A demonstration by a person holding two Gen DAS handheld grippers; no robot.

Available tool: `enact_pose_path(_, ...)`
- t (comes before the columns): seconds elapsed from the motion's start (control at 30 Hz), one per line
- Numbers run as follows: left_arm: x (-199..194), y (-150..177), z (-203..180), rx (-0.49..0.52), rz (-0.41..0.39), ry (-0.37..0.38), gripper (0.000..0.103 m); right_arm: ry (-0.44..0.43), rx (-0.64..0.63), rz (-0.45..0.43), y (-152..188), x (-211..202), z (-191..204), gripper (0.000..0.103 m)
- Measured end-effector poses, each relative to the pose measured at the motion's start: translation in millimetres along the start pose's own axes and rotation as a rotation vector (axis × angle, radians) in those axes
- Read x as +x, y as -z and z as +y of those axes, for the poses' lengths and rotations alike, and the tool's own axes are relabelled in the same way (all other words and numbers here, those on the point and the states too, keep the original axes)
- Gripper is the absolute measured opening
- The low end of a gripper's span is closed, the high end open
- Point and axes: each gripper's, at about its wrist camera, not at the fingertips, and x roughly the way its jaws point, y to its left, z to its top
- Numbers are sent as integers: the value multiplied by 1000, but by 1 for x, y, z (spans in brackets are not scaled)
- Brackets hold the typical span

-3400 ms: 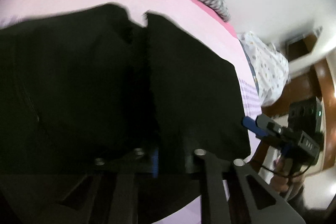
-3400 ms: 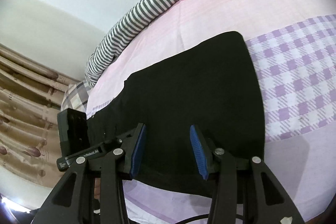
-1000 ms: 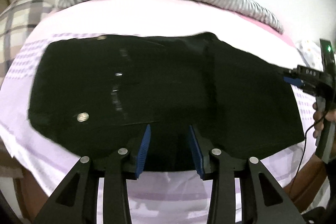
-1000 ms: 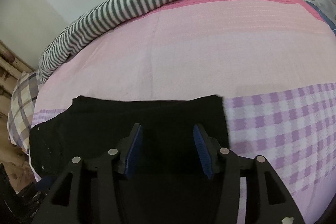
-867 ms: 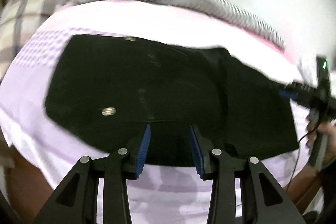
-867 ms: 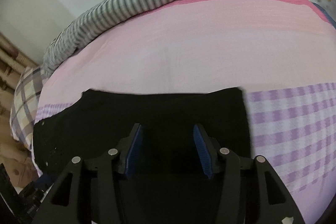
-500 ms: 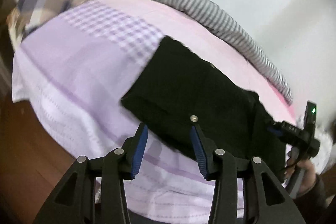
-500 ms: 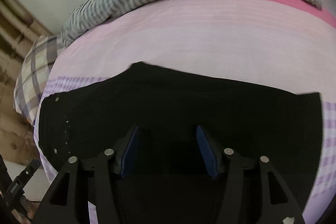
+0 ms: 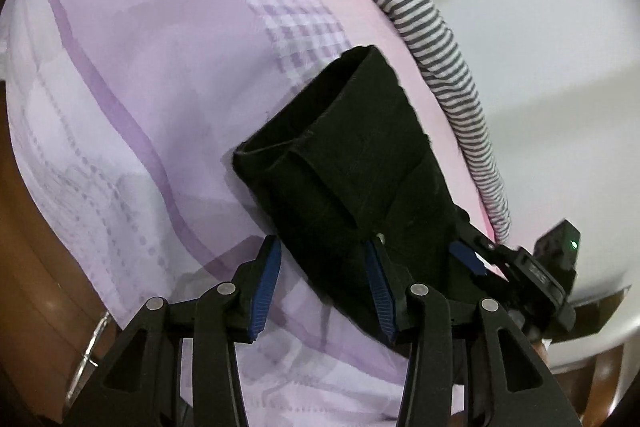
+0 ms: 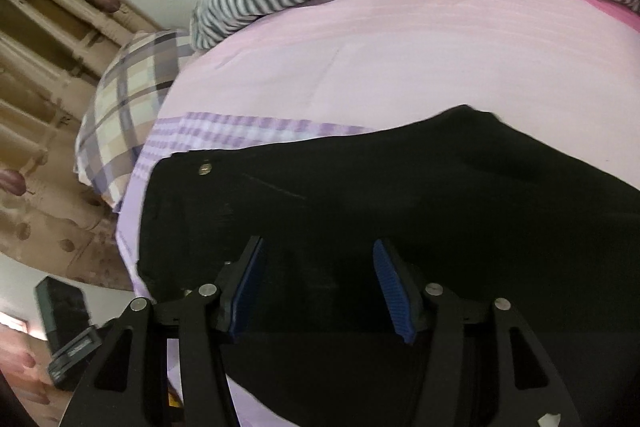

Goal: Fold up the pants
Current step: 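Lift the trousers with the left tool and fold them over again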

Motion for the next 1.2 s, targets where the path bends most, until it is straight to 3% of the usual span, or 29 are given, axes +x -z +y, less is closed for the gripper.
enact_pose_path(0.5, 14, -9, 18, -89, -47, 160, 51, -87, 25, -31, 5, -21, 1, 54)
enact_pose_path(0.63, 14, -9, 16, -70, -70, 158, 50, -100, 47, -30, 9, -19, -2, 54)
enact_pose_path(0.77, 15, -7, 10, -33, -79, 76, 27, -111, 59, -52, 13, -27, -5, 54)
enact_pose_path(0.93, -2, -7, -36, 121, -136, 34, 19, -124, 91, -99, 17, -48, -17, 54)
enact_pose_path(1.2, -18, 8, -160, 472, -156, 130, 17, -136, 179, -214, 29, -103, -61, 54)
